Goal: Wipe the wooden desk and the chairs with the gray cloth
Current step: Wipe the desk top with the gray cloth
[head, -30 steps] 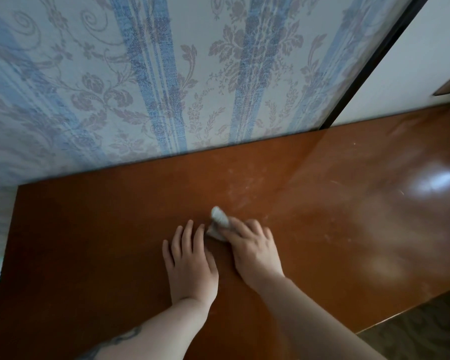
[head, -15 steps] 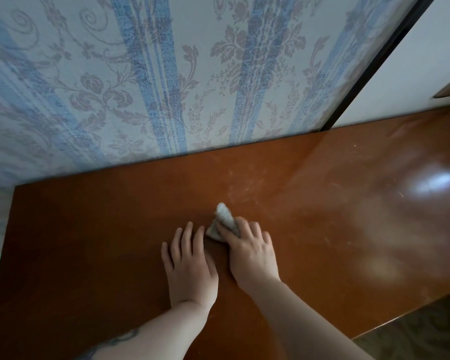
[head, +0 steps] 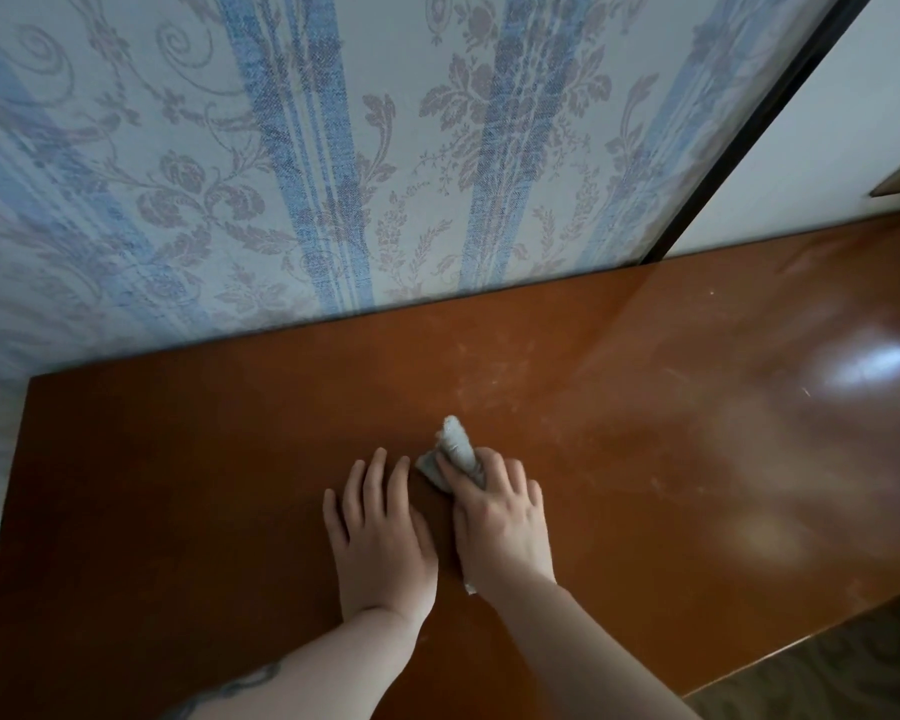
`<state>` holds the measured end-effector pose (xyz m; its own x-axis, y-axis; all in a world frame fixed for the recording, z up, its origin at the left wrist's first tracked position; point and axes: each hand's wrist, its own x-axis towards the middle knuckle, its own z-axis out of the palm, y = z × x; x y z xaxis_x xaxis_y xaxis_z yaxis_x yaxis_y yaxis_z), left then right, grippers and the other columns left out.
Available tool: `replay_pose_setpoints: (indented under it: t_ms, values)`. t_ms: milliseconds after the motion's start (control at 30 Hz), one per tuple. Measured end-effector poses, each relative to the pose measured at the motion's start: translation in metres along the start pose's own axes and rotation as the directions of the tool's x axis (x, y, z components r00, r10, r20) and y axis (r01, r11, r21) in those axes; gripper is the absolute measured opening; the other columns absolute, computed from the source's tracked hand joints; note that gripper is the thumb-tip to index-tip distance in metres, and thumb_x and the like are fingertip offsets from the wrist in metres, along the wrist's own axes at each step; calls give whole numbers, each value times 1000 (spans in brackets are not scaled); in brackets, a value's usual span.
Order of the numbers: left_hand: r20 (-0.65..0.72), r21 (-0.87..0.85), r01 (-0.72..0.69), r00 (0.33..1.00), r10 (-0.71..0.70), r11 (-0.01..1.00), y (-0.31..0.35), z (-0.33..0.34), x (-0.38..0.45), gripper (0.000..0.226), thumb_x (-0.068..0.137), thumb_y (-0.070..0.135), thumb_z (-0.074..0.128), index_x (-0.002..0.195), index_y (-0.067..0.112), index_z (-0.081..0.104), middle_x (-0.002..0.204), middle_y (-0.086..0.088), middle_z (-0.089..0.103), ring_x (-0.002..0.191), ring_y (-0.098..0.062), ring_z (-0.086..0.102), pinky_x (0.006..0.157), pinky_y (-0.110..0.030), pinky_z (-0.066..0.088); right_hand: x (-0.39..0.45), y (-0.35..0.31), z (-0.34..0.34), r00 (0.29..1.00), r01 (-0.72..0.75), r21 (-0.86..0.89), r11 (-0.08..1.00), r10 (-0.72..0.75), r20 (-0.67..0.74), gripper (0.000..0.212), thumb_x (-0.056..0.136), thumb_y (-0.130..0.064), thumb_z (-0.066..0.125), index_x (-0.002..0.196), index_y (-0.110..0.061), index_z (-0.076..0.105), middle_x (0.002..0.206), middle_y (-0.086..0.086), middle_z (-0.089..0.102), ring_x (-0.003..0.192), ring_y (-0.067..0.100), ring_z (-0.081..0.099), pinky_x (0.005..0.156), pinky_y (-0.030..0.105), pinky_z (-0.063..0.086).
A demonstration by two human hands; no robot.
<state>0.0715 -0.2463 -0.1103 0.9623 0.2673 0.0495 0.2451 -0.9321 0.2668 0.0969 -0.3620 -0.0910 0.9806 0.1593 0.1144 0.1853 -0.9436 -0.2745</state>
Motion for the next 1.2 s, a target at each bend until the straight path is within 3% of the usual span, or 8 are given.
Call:
replay_pose_setpoints:
  t_ms: [133, 233, 333, 433, 700, 900, 1100, 1200]
  values:
    - [14, -9, 3, 1000, -3, 1000, 0, -3, -1, 46, 88, 23, 54, 134, 23, 53, 144, -2, 47, 137, -25, 37, 112, -54, 27, 9, 30, -1, 960, -268, -32, 963, 264, -92, 48, 84, -18, 66, 131, -27, 59, 119, 6, 54, 102, 28, 45, 82, 43, 44]
    - [1, -9, -10, 1000, 10, 1000, 0, 0, -1, 45, 89, 23, 51, 134, 23, 53, 144, -3, 47, 137, -26, 37, 112, -54, 28, 11, 28, -7, 838, -537, 62, 841, 541, -76, 44, 92, -18, 55, 134, -31, 55, 128, 6, 47, 112, 26, 38, 91, 41, 36]
    - [-11, 2, -20, 1000, 20, 1000, -2, 3, 0, 44, 86, 21, 57, 130, 20, 56, 142, -4, 49, 135, -27, 39, 111, -52, 26, -7, -17, -3, 978, -204, 72, 976, 207, -38, 47, 77, -15, 71, 118, -37, 65, 117, 2, 54, 99, 25, 47, 76, 39, 45]
    - [-10, 14, -24, 1000, 24, 1000, -3, 4, 0, 46, 84, 31, 59, 129, 21, 56, 142, -5, 49, 134, -27, 40, 110, -51, 23, -13, -24, 2, 996, 70, 78, 995, -74, 54, 52, 70, -25, 78, 117, -40, 62, 113, -3, 57, 95, 22, 53, 73, 35, 49]
    - [-11, -5, -27, 1000, 27, 1000, 0, -2, -2, 47, 87, 25, 54, 134, 23, 53, 143, -3, 48, 135, -27, 38, 112, -53, 28, 29, 26, -14, 925, -378, -81, 922, 380, -2, 48, 96, -21, 45, 139, -44, 45, 135, -1, 41, 118, 24, 35, 94, 37, 34]
    - [-79, 66, -175, 980, 180, 982, -21, -7, 26, 29, 81, 25, 57, 108, 17, 63, 111, -6, 62, 98, -30, 55, 85, -45, 44, -4, -24, 5, 979, 198, 7, 980, -198, 53, 42, 73, -21, 71, 111, -37, 64, 120, -4, 50, 100, 23, 49, 77, 37, 49]
    - [30, -28, 117, 993, -116, 993, -20, -12, 67, 42, 93, 25, 51, 136, 23, 50, 146, -2, 42, 134, -25, 34, 107, -44, 28, 33, 25, -5, 975, -223, -99, 970, 219, -45, 49, 86, -17, 62, 131, -38, 56, 128, 2, 51, 110, 27, 44, 86, 41, 42]
    - [-26, -21, 126, 992, -126, 992, -14, -5, 69, 43, 92, 24, 51, 135, 20, 50, 147, -5, 42, 135, -27, 34, 108, -49, 27, 35, 19, -12, 980, -197, -41, 980, 195, -41, 50, 87, -17, 62, 132, -38, 54, 129, 2, 50, 110, 27, 45, 86, 41, 42]
